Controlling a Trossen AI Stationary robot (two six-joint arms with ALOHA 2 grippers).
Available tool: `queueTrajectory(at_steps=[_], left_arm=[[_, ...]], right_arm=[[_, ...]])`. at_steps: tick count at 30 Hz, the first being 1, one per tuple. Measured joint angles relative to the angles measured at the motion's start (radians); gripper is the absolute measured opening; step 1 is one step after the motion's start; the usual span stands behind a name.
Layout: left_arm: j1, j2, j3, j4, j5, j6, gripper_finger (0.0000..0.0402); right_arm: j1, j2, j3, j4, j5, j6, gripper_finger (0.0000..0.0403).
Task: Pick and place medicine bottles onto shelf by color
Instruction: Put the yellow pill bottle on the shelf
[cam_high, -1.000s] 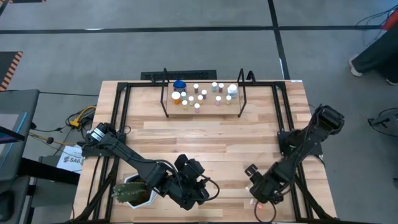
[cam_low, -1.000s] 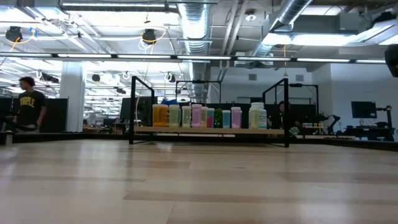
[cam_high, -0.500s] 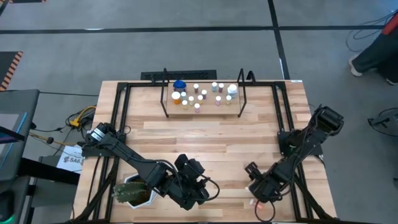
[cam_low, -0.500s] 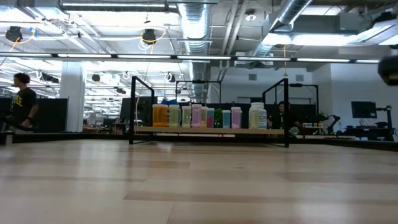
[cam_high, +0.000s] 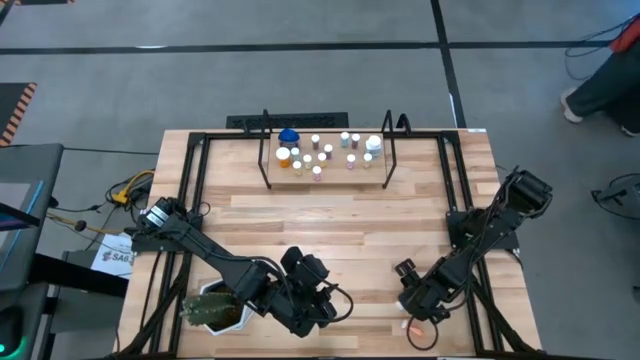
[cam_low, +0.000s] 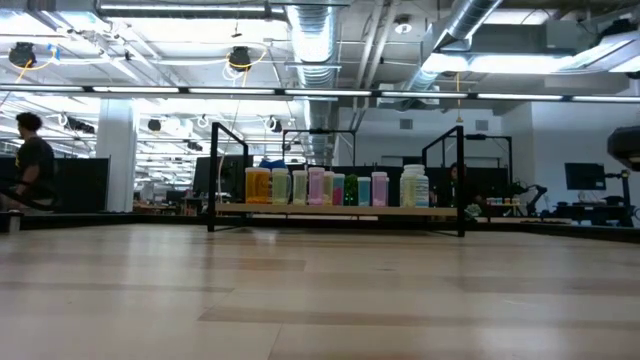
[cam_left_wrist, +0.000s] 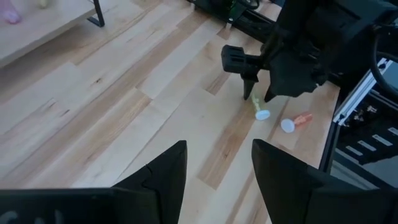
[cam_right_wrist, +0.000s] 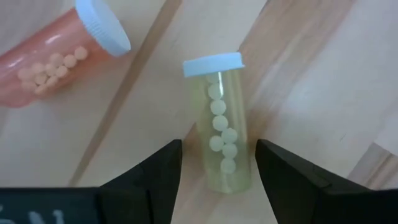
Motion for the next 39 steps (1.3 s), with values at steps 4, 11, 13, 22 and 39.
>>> queueTrajectory(at_steps=[4,11,13,22,39], left_arm=[[0.0,0.0,0.0,0.0,-0.002,0.0,0.0167],[0.0,0.0,0.0,0.0,-0.004,0.0,0.0167],[0.0,0.0,0.0,0.0,-0.006,0.0,0.0167],[0.0,0.0,0.0,-0.001,-0.007,0.018,0.0167],[0.079,0.049,-0.001,0.069,-0.032,0.191,0.0167]], right_arm=[[-0.009,0.0,0.0,0.003,0.001,0.011,0.0231],[-0.024,0.002,0.0,0.033,0.021,0.065,0.0209],[-0.023,0.002,0.0,0.047,0.022,0.066,0.0194],[-0.038,0.002,0.002,0.061,0.015,0.111,0.0101],[-0.287,-0.309,0.013,0.113,0.148,0.08,0.0116]])
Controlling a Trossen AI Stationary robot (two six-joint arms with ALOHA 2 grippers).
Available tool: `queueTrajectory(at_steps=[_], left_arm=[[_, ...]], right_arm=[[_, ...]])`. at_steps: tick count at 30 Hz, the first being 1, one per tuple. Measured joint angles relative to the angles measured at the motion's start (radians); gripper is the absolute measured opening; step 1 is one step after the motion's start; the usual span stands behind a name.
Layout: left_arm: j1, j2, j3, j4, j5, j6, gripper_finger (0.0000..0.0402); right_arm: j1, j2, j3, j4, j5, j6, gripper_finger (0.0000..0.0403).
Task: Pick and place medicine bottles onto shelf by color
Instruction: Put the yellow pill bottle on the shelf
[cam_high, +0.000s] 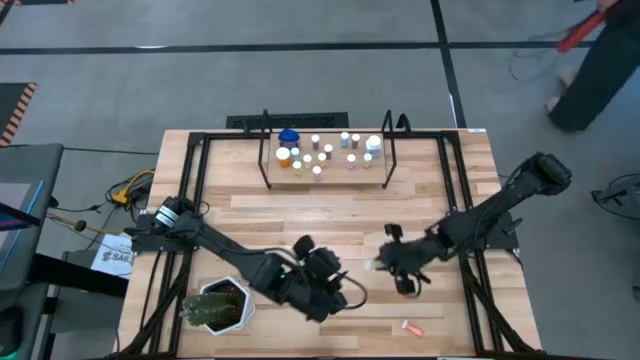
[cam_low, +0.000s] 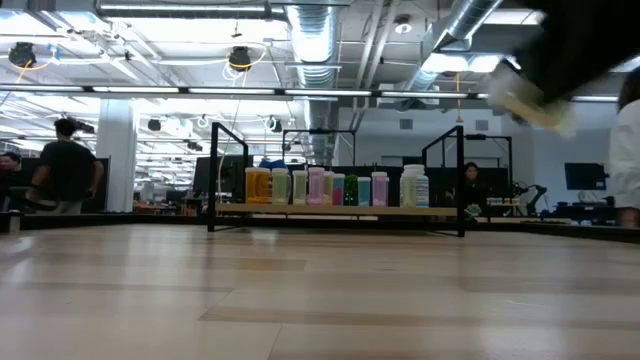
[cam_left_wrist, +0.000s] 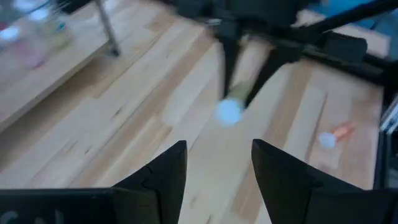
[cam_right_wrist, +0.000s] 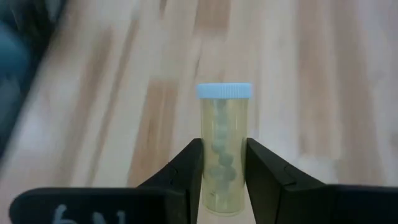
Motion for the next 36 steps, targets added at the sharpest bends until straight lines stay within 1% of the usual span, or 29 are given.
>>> queueTrajectory(at_steps=[2,5,7,9,14,16,18,20,22,24,26,28,30,31,33,36], left_arm=[[0.022,0.008,0.0,0.059,0.034,0.073,0.0167],[0.056,0.018,0.0,0.159,0.147,0.18,0.0168],[0.077,0.026,0.0,0.19,0.219,0.234,0.0175],[0.092,0.033,0.0,0.202,0.248,0.266,0.0186],[0.129,0.033,0.0,0.188,0.217,0.3,0.0222],[0.145,0.033,0.0,0.177,0.152,0.3,0.0236],[0.158,0.033,0.0,0.169,0.06,0.299,0.0246],[0.171,0.032,0.0,0.124,0.002,0.29,0.0252],[0.188,0.025,0.0,0.062,0.009,0.298,0.0253],[0.208,0.004,0.0,-0.031,0.058,0.295,0.0252],[0.23,-0.018,0.001,-0.124,0.1,0.251,0.025],[0.244,-0.028,0.001,-0.213,0.106,0.189,0.0247],[0.249,-0.028,0.001,-0.263,0.104,0.149,0.0245],[0.246,-0.028,-0.001,-0.277,0.105,0.136,0.0245],[0.225,-0.025,-0.031,-0.237,0.131,0.124,0.0244],[0.192,-0.015,-0.13,-0.148,0.191,0.084,0.0244]], right_arm=[[-0.03,-0.041,0.002,0.04,0.005,-0.02,0.0116],[-0.044,-0.075,0.002,0.065,0.007,-0.059,0.0116],[-0.044,-0.09,0.0,0.051,0.007,-0.078,0.0116],[-0.041,-0.095,0.001,0.054,0.007,-0.093,0.0116],[-0.043,-0.119,0.0,0.043,0.017,-0.141,0.0116],[-0.053,-0.13,0.0,0.049,0.063,-0.162,0.0116],[-0.075,-0.146,0.0,0.029,0.105,-0.18,0.0116],[-0.105,-0.169,0.0,0.002,0.133,-0.183,0.0116],[-0.141,-0.194,0.0,-0.039,0.152,-0.183,0.0116],[-0.188,-0.221,0.0,-0.061,0.155,-0.184,0.0116],[-0.237,-0.246,0.0,-0.063,0.155,-0.18,0.0117],[-0.283,-0.257,0.0,-0.053,0.156,-0.175,0.0117],[-0.315,-0.263,-0.012,-0.033,0.155,-0.173,0.0117],[-0.327,-0.262,-0.02,-0.013,0.155,-0.168,0.0117],[-0.341,-0.261,-0.043,0.013,0.155,-0.159,0.0117],[-0.344,-0.261,-0.098,0.049,0.155,-0.113,0.0117]])
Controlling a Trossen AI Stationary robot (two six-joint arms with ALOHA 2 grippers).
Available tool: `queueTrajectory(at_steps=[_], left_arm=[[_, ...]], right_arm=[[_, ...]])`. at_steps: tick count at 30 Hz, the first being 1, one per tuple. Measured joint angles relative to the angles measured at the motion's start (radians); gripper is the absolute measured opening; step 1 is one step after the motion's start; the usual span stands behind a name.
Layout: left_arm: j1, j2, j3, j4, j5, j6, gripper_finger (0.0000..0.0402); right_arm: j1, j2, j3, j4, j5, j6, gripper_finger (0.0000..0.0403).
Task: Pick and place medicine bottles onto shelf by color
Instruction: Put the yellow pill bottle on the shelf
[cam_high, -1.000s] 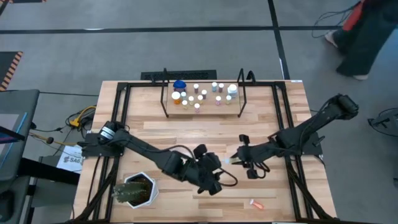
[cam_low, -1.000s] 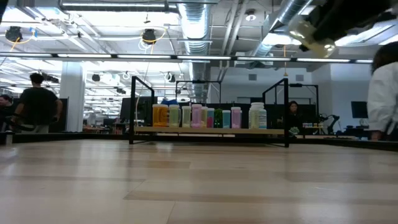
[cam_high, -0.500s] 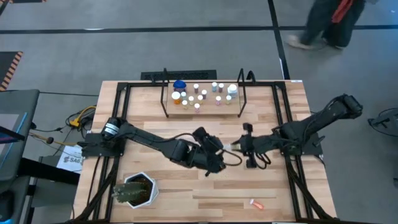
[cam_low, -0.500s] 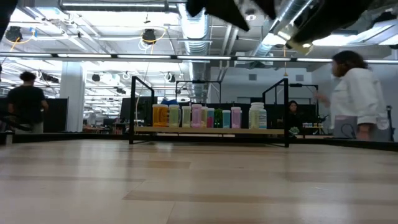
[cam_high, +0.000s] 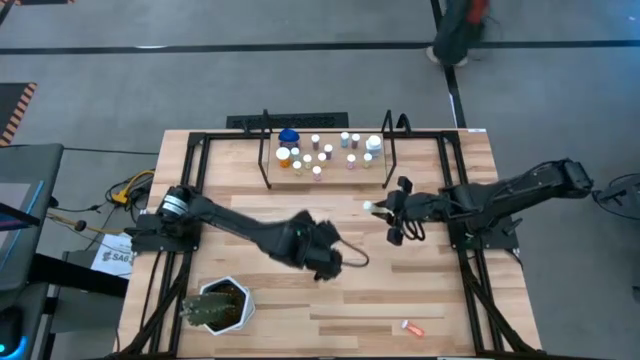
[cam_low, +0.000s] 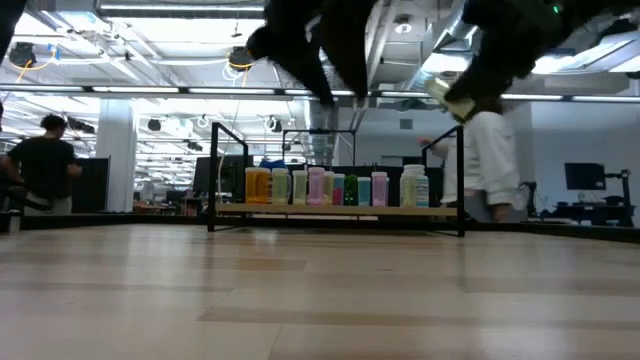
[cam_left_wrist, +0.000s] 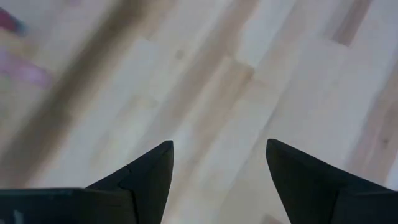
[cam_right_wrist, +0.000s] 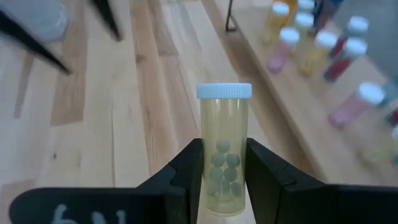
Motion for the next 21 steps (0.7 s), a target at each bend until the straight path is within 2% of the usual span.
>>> queueTrajectory(at_steps=[3,6,10,14,16,18,21], left_arm=[[-0.028,-0.009,-0.103,0.148,-0.03,-0.099,0.0244],[-0.059,-0.062,-0.209,0.274,-0.136,-0.182,0.0244],[-0.095,-0.147,-0.359,0.493,-0.309,-0.196,0.0244],[-0.07,-0.185,-0.476,0.683,-0.416,-0.131,0.0244],[-0.015,-0.195,-0.5,0.783,-0.388,-0.057,0.0244],[0.047,-0.192,-0.516,0.883,-0.271,0.054,0.0244],[0.147,-0.191,-0.524,1.027,-0.058,0.231,0.0244]], right_arm=[[0.011,-0.007,-0.065,0.034,-0.001,0.042,0.0117],[0.026,-0.017,-0.128,0.116,-0.001,0.051,0.0117],[0.043,-0.019,-0.192,0.328,-0.001,0.046,0.0117],[0.034,-0.002,-0.222,0.597,-0.002,-0.053,0.0117],[0.016,0.009,-0.223,0.691,-0.003,-0.11,0.0117],[-0.007,0.023,-0.221,0.784,-0.006,-0.156,0.0117],[-0.049,0.023,-0.221,0.808,-0.008,-0.182,0.0117]])
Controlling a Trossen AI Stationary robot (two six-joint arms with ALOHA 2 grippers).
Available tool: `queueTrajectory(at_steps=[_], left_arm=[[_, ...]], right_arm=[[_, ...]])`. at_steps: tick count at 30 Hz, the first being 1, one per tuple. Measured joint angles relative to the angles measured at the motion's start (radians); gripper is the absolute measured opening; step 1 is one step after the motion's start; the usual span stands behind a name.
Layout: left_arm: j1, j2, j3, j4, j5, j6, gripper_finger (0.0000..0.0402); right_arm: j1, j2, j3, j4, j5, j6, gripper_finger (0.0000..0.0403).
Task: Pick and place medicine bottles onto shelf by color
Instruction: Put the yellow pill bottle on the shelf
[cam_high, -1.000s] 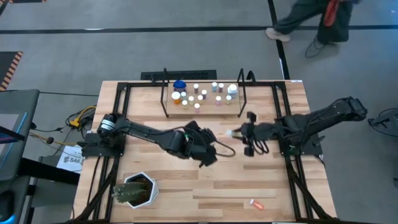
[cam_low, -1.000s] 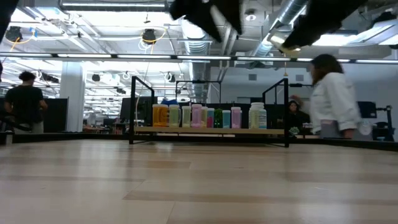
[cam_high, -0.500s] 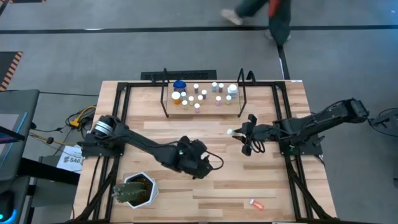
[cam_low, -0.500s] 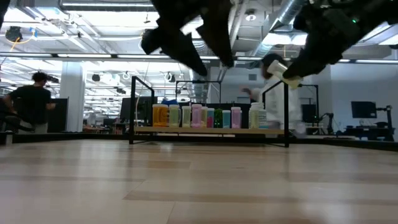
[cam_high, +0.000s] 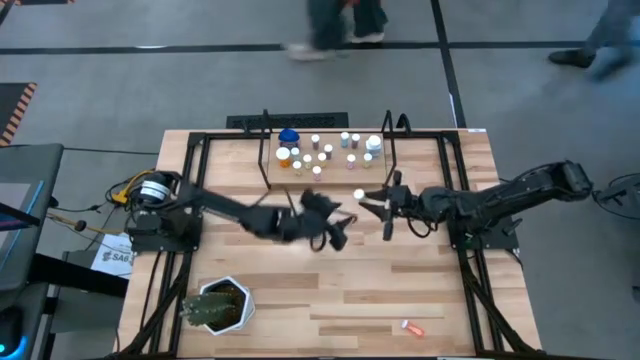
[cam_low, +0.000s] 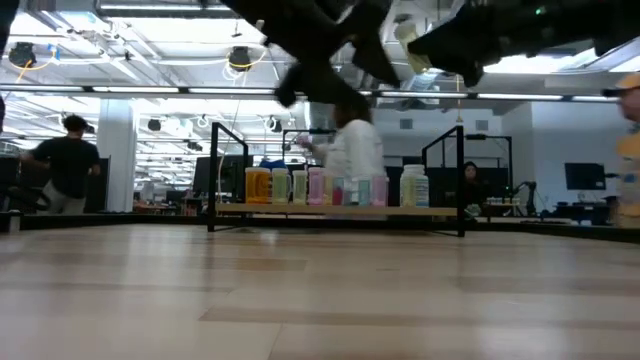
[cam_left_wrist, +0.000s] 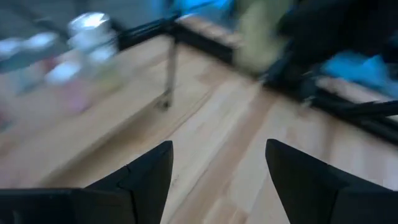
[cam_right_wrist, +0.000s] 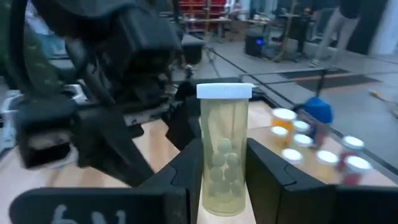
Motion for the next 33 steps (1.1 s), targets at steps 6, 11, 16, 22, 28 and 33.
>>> queueTrajectory(at_steps=[6,11,16,22,28,33], left_arm=[[0.163,-0.001,0.001,0.227,0.383,0.171,0.0244],[0.197,-0.001,0.001,0.277,0.463,0.212,0.0244],[0.14,-0.001,0.001,0.291,0.344,0.282,0.0244],[0.062,-0.008,0.001,0.325,0.126,0.387,0.0244],[0.063,-0.009,0.001,0.363,0.047,0.41,0.0244],[0.075,-0.01,0.001,0.402,0.117,0.425,0.0244]], right_arm=[[-0.069,-0.002,0.0,-0.038,0.0,0.013,0.0117],[-0.081,-0.003,0.0,-0.028,-0.025,0.015,0.0117],[-0.081,-0.004,0.0,0.015,-0.081,-0.021,0.0117],[-0.112,-0.053,-0.001,0.072,-0.121,-0.037,0.0117],[-0.161,-0.093,0.0,0.125,-0.287,0.049,0.0117],[-0.167,-0.094,0.0,0.124,-0.337,0.079,0.0117]])
